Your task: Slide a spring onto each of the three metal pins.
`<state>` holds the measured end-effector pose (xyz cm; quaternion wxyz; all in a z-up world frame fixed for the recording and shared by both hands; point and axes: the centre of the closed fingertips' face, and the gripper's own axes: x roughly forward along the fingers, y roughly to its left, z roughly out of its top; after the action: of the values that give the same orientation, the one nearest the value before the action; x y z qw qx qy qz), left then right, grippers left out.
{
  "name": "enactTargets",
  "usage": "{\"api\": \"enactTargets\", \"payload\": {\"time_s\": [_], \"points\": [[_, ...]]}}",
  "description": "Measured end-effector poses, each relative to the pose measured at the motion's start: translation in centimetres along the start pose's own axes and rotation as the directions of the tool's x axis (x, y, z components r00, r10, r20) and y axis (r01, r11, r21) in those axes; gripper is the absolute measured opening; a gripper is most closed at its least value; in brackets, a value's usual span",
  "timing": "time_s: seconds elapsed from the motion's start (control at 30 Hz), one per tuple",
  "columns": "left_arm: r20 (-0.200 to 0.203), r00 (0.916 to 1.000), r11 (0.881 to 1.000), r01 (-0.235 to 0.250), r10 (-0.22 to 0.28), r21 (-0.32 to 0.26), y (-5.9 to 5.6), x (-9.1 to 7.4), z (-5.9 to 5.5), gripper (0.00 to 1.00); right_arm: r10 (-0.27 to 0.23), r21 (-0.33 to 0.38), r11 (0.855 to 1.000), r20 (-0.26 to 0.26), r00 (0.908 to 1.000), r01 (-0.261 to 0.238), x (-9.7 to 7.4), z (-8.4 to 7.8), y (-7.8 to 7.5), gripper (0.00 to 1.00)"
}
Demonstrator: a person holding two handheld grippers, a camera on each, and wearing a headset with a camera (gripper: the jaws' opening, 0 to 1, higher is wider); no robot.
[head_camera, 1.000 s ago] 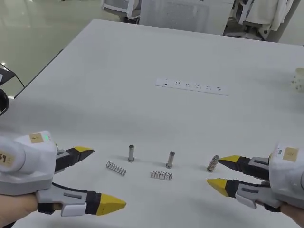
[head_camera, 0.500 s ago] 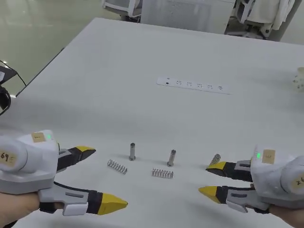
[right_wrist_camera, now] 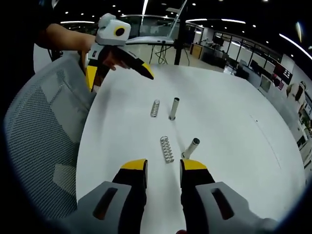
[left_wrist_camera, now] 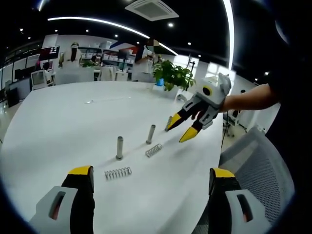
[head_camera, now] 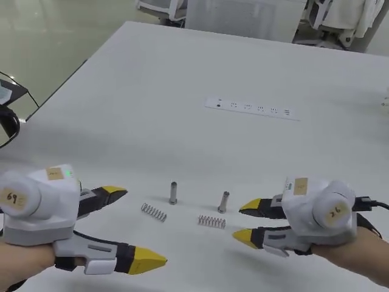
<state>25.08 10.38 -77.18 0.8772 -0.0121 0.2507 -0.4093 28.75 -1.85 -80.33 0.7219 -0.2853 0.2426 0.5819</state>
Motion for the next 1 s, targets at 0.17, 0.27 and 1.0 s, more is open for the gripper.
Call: {"api": "enactTargets", "payload": {"time_s": [0.17,0.27,1.0], "points": [[-0.002,1.0000,1.000,-0.001,0.001,-0.003,0.1,-0.1,-0.1,0.95,0.050,-0.018,0.999,-0.018,0.9986,-0.050,1.0,0.2,0.5,0.23],[0.000,1.0000,1.000,-0.001,0.001,-0.003,0.1,-0.1,-0.1,0.95,0.058,-0.030,0.998,-0.031,0.9979,-0.059,1.7,0.2,0.5,0.22],[-0.010,0.9999,1.000,-0.010,0.010,-0.016,0.3,-0.6,-0.8,0.95,0.059,0.024,0.998,-0.089,0.9943,-0.057,4.9,-1.0,-0.5,0.17]]}}
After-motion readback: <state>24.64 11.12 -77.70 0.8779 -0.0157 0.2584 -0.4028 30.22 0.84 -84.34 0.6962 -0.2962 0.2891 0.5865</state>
